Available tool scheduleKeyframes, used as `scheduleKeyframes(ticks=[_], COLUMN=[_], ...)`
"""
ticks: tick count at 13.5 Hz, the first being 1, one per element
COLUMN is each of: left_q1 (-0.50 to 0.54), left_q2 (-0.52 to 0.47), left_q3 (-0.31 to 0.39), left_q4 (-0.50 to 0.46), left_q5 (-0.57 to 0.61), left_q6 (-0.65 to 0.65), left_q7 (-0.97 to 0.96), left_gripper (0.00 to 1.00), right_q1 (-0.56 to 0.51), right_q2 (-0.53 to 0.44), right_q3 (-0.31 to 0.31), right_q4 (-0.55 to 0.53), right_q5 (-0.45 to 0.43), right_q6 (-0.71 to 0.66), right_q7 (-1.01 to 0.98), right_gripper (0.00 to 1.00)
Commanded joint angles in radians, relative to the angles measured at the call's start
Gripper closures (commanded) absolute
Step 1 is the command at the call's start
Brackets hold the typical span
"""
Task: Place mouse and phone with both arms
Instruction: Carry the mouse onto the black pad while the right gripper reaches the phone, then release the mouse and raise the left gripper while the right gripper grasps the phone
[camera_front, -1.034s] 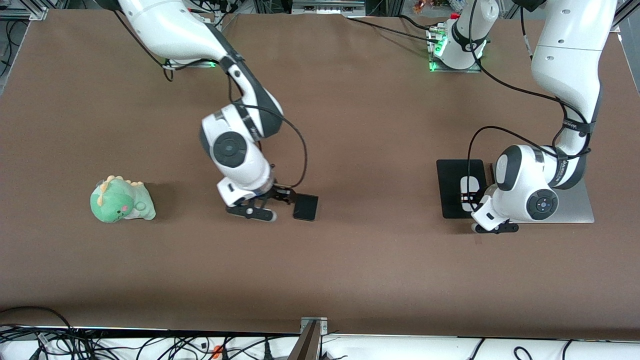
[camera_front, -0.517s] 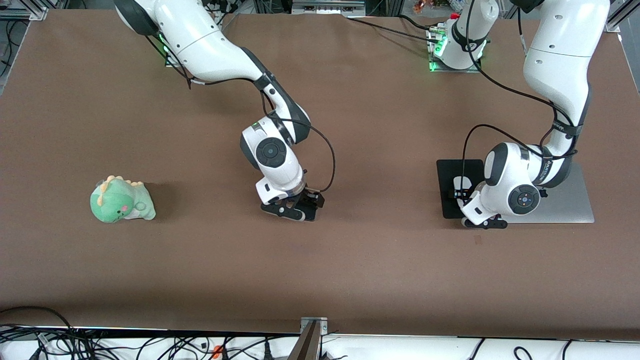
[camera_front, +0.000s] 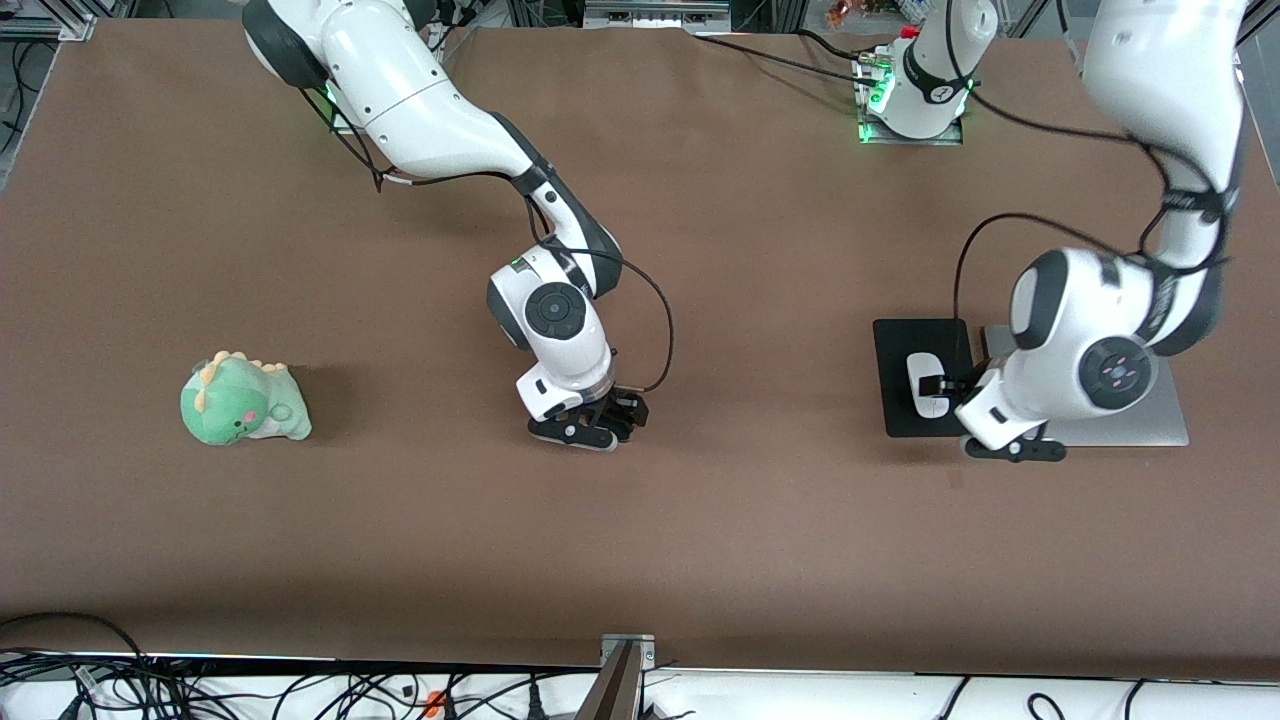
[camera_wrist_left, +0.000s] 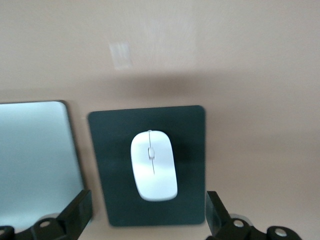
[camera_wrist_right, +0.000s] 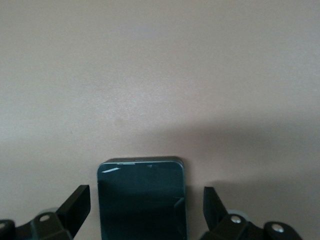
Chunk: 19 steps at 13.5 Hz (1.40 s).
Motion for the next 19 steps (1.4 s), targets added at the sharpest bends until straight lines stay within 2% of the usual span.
scheduleKeyframes(ticks=[1, 4, 6, 10, 11, 12, 13, 14, 15, 16, 17, 19], left_q1=[-0.005, -0.005, -0.005, 0.007, 0.009, 0.010, 0.013, 0.032, 0.045, 0.047, 0.049, 0.049], left_q2=[-0.146, -0.220, -0.224, -0.237, -0.263, -0.308, -0.376, -0.437, -0.476, -0.479, -0.479, -0.479], left_q3=[-0.001, -0.001, -0.001, 0.002, 0.001, 0.002, 0.002, 0.004, 0.002, 0.004, 0.008, 0.007], left_q4=[0.069, 0.242, 0.318, 0.301, 0.274, 0.207, 0.104, 0.005, -0.053, -0.055, -0.053, -0.035], left_q5=[0.018, 0.013, 0.006, 0.018, 0.018, 0.026, 0.032, 0.030, 0.030, 0.030, 0.018, 0.018], left_q6=[-0.166, -0.378, -0.408, -0.446, -0.440, -0.388, -0.339, -0.261, -0.212, -0.208, -0.216, -0.225], left_q7=[0.005, 0.010, -0.008, 0.051, 0.038, 0.054, 0.056, 0.071, 0.112, 0.146, 0.154, 0.153], left_gripper=[0.00, 0.00, 0.00, 0.00, 0.00, 0.00, 0.00, 0.00, 0.00, 0.00, 0.00, 0.00], right_q1=[0.007, 0.011, 0.011, 0.017, 0.019, 0.019, 0.019, 0.019, 0.019, 0.019, 0.017, 0.016], right_q2=[0.025, 0.038, 0.044, 0.054, 0.055, 0.057, 0.061, 0.063, 0.063, 0.061, 0.060, 0.049], right_q3=[-0.002, -0.002, -0.002, -0.002, -0.002, -0.002, -0.002, -0.002, -0.002, -0.002, -0.002, -0.002], right_q4=[0.032, 0.036, 0.036, 0.036, 0.036, 0.036, 0.036, 0.036, 0.033, 0.031, 0.032, 0.032], right_q5=[-0.020, -0.020, -0.020, -0.020, -0.020, -0.020, -0.020, -0.020, -0.020, -0.021, -0.021, -0.018], right_q6=[0.016, 0.025, 0.038, 0.041, 0.044, 0.051, 0.053, 0.055, 0.055, 0.053, 0.053, 0.041], right_q7=[-0.003, -0.016, -0.016, -0.013, -0.013, -0.014, -0.017, -0.026, -0.036, -0.043, -0.051, -0.059], right_gripper=[0.00, 0.00, 0.00, 0.02, 0.04, 0.09, 0.19, 0.34, 0.46, 0.54, 0.58, 0.59])
